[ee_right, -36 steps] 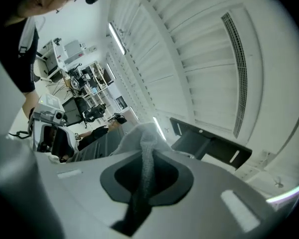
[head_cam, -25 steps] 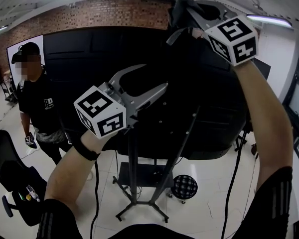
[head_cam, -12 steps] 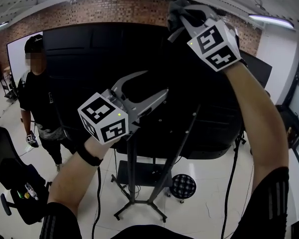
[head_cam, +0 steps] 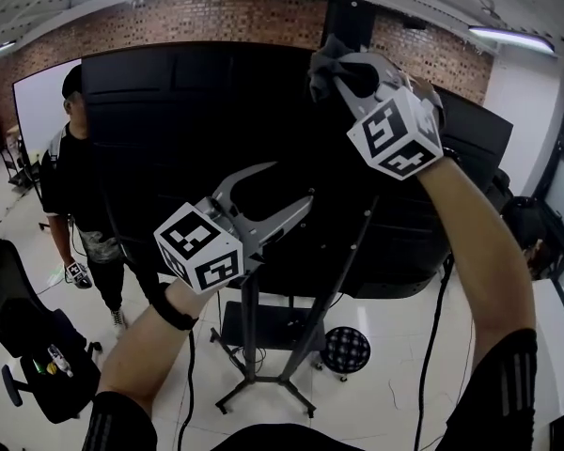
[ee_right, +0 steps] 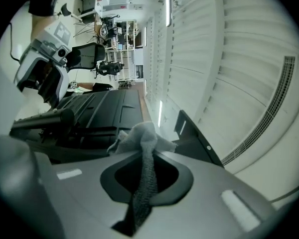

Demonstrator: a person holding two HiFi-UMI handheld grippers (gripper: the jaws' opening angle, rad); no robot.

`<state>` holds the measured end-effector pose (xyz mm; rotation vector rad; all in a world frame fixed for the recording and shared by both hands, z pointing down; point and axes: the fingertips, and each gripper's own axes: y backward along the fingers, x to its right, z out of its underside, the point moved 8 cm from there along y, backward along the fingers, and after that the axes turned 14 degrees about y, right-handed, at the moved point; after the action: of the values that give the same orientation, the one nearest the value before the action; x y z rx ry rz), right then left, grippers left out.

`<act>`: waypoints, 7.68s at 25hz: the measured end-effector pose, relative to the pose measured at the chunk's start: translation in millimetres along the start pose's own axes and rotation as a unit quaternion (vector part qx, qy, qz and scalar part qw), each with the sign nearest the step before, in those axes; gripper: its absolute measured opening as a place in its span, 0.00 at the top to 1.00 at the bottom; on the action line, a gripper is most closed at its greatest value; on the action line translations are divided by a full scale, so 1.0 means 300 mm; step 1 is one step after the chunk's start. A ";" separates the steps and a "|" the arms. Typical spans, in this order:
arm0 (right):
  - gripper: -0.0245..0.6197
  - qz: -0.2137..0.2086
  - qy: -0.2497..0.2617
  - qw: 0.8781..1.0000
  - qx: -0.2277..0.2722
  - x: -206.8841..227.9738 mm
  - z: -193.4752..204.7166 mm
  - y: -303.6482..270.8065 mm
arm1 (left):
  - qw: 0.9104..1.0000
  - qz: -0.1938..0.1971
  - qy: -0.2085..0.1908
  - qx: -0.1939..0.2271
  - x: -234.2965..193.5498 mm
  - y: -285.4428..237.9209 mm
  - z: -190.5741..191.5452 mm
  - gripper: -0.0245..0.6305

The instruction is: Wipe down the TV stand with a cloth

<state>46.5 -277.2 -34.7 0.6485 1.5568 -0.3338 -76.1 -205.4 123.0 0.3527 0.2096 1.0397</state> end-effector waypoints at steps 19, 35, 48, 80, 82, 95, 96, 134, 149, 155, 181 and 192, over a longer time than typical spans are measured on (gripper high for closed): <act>0.94 -0.107 0.091 0.989 -0.052 -0.460 -0.092 0.049 | 0.998 -0.027 0.058 -0.009 0.003 0.144 0.221 0.52; 0.94 -0.195 0.189 0.959 -0.082 -0.893 -0.153 0.127 | 0.995 -0.050 0.075 -0.051 0.016 0.275 0.430 0.52; 0.94 -0.214 0.185 0.955 -0.085 -1.114 -0.210 0.153 | 0.990 -0.049 0.112 -0.067 0.023 0.346 0.568 0.52; 0.94 -0.198 -0.027 0.977 -0.072 -1.092 -0.259 0.323 | 0.988 -0.018 0.132 -0.083 0.061 0.424 0.597 0.52; 0.94 -0.164 -0.054 0.982 -0.074 -0.995 -0.242 0.369 | 0.988 -0.009 0.127 -0.082 0.088 0.393 0.568 0.52; 0.94 -0.036 -0.093 0.990 -0.104 -0.653 0.137 0.520 | 0.994 0.041 0.088 -0.038 0.236 0.073 0.463 0.52; 0.94 -0.036 -0.095 0.989 -0.104 -0.653 0.162 0.520 | 0.995 0.041 0.087 -0.037 0.242 0.050 0.464 0.52; 0.94 -0.037 -0.081 0.990 -0.113 -0.773 0.746 0.730 | 0.993 0.019 0.103 -0.060 0.347 -0.451 0.751 0.52; 0.94 -0.068 -0.070 0.995 0.026 -0.867 0.399 0.557 | 0.994 -0.042 0.083 -0.052 0.317 -0.304 0.703 0.52; 0.94 -0.088 -0.041 0.995 0.021 -0.932 0.354 0.467 | 0.992 -0.072 0.083 -0.056 0.292 -0.239 0.708 0.52; 0.94 -0.098 -0.022 0.988 -0.115 -0.964 0.736 0.738 | 0.994 -0.004 0.094 -0.064 0.384 -0.409 0.760 0.52; 0.94 -0.069 -0.048 0.991 -0.107 -0.900 0.662 0.761 | 0.993 0.007 0.096 -0.062 0.371 -0.349 0.723 0.52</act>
<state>336.8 -264.3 248.0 0.3543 1.5235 -0.2919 135.3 -196.9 283.0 0.1412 0.3142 1.0955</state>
